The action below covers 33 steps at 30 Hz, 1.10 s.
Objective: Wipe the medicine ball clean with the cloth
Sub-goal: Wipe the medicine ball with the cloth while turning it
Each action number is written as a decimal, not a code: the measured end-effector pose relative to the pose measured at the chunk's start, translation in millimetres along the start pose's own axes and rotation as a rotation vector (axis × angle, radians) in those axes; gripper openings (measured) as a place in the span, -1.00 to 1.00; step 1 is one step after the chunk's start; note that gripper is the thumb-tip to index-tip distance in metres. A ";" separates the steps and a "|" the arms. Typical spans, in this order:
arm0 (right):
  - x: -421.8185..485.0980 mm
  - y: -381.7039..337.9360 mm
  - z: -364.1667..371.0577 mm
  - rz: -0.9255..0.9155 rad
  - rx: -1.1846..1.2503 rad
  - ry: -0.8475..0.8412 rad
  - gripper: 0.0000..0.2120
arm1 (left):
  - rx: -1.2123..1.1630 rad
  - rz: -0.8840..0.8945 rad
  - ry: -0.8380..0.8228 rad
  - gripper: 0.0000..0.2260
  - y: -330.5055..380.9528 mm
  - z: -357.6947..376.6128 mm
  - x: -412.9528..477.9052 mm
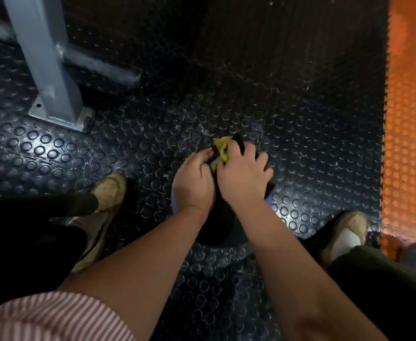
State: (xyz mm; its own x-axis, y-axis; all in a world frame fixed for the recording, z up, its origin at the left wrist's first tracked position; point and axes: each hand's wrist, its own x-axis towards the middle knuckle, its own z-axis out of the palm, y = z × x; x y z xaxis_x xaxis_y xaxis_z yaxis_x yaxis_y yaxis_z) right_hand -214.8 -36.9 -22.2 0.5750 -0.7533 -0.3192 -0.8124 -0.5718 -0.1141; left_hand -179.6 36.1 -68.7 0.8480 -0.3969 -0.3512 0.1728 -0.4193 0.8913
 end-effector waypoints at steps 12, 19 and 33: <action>-40.1 0.9 8.9 -0.304 0.148 0.120 -0.53 | -0.112 -0.172 0.186 -0.77 -2.6 -6.5 7.6; -9.4 73.2 42.8 0.443 0.961 0.081 -0.65 | -0.218 -0.075 0.171 -0.64 -11.1 -9.3 -16.7; -22.9 36.6 10.0 0.075 0.431 -0.042 -0.63 | 0.110 0.322 -0.113 -0.63 -35.4 -16.6 -28.7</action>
State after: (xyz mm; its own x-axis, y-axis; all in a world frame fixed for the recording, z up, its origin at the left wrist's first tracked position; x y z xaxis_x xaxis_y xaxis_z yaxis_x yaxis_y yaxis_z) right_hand -258.6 -37.4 -28.5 0.5159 -0.7683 -0.3789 -0.8229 -0.3214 -0.4686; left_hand -201.7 75.9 -85.4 0.7886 -0.6080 -0.0923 -0.1544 -0.3411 0.9272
